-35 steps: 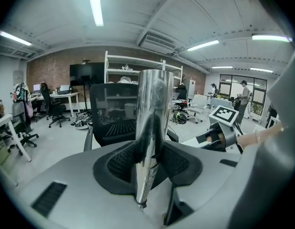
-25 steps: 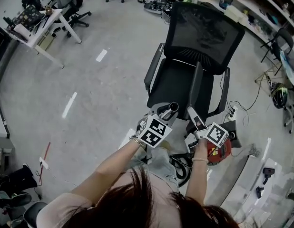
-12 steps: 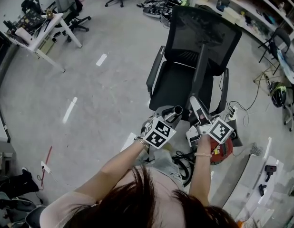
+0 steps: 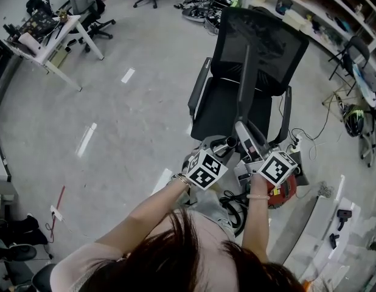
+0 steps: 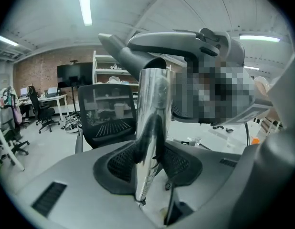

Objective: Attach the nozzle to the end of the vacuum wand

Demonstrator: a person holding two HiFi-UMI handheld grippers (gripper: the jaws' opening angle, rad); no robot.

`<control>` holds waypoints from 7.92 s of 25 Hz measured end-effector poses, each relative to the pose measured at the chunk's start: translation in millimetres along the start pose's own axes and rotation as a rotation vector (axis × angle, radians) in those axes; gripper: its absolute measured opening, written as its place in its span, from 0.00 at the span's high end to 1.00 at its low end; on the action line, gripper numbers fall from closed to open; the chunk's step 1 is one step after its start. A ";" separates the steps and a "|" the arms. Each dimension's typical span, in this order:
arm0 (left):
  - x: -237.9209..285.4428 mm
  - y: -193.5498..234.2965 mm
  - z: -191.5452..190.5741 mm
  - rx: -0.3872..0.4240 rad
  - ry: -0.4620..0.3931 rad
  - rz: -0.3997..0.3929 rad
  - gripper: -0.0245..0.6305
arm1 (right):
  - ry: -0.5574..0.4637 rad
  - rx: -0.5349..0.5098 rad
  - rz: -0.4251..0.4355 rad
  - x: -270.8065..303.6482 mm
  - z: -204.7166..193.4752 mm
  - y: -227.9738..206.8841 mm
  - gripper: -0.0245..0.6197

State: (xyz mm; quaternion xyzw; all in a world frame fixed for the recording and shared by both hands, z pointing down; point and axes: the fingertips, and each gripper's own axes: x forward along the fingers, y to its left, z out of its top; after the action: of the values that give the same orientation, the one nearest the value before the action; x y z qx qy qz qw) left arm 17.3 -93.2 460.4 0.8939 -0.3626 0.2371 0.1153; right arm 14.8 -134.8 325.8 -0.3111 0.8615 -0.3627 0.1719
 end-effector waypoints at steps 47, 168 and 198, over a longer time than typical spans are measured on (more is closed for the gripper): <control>-47.7 -3.5 -17.7 0.085 -0.042 -0.172 0.72 | -0.035 -0.649 -0.385 -17.1 -62.2 83.6 0.70; -77.3 42.5 -30.9 0.134 -0.088 -0.298 0.74 | 0.233 -0.627 -0.330 48.3 -104.9 105.7 0.67; -66.3 16.8 -23.4 -0.023 -0.073 0.065 0.74 | 0.093 -0.596 -0.516 -144.4 -75.2 81.1 0.70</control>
State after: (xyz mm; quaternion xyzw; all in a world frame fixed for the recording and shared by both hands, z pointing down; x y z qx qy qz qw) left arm -43.9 -57.0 447.5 0.8883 -0.3983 0.2036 0.1042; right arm 50.1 43.6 327.5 -0.5368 0.8294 -0.1417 -0.0622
